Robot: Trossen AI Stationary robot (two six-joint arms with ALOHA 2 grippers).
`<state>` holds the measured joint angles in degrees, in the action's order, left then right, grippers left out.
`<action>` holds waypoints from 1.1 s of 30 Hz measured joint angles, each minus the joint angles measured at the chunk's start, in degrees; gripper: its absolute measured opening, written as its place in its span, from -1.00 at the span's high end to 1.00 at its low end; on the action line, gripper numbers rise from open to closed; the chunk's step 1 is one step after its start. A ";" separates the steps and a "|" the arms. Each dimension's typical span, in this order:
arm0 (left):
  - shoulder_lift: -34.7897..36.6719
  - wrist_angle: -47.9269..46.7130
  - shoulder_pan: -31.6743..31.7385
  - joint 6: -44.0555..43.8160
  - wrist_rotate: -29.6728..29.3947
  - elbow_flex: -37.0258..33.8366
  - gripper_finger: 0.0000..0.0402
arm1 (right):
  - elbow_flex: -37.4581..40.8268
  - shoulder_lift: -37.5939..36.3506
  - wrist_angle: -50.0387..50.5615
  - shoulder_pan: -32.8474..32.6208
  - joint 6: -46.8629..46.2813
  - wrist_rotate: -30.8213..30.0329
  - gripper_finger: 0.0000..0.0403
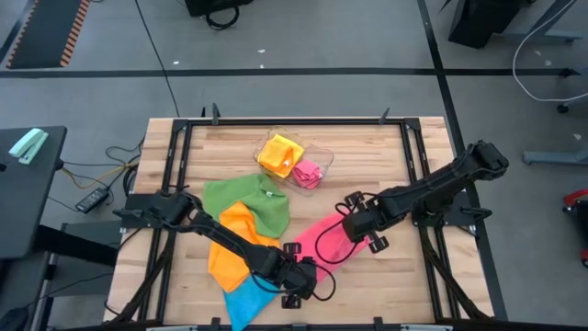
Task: Fold microfiber towels
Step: Fold the pink microfiber cloth
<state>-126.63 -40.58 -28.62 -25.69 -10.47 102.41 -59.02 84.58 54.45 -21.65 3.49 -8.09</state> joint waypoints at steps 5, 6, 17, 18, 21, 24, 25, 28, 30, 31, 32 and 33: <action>-0.83 1.42 0.07 -0.02 0.39 0.02 0.88 | 0.02 0.00 0.46 -0.98 -1.16 -0.19 0.94; -1.03 2.10 0.07 0.00 0.48 0.04 0.86 | 0.02 0.00 0.49 -1.12 -1.20 -0.19 0.94; -1.77 3.13 0.04 0.51 1.76 0.02 0.93 | 0.07 0.00 3.83 -1.15 -6.71 0.90 0.94; -1.77 3.06 0.04 0.57 1.78 0.02 0.94 | 0.07 0.00 3.81 -1.15 -7.73 1.38 0.94; -1.77 3.12 0.04 0.68 1.78 0.02 0.91 | 0.07 0.00 3.82 -1.14 -9.74 2.79 0.94; -1.77 3.02 0.04 0.72 1.78 0.02 0.85 | 0.07 0.00 3.82 -1.20 -10.67 4.45 0.94; -1.77 3.05 0.04 0.75 1.78 0.02 0.84 | 0.07 0.00 3.82 -1.34 -11.00 4.79 0.93; -1.76 3.09 0.02 0.81 1.78 0.02 0.84 | 0.07 0.00 3.87 -1.77 -11.30 5.68 0.89; -1.75 3.10 0.02 0.81 1.78 0.02 0.86 | 0.07 0.00 4.20 -2.24 -12.00 5.81 0.85; -1.75 3.13 0.02 0.81 1.78 0.02 0.88 | 0.07 0.00 4.31 -2.48 -12.45 5.82 0.83; -1.75 3.10 0.02 0.81 1.78 0.02 0.90 | 0.07 0.00 4.36 -2.74 -12.94 5.82 0.80; -1.75 3.09 0.02 0.81 1.78 0.02 0.91 | 0.07 0.00 4.36 -3.06 -13.56 5.85 0.77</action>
<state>-128.38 -37.50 -28.60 -24.88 -8.69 102.43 -58.96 84.58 58.81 -24.71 -10.07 -2.24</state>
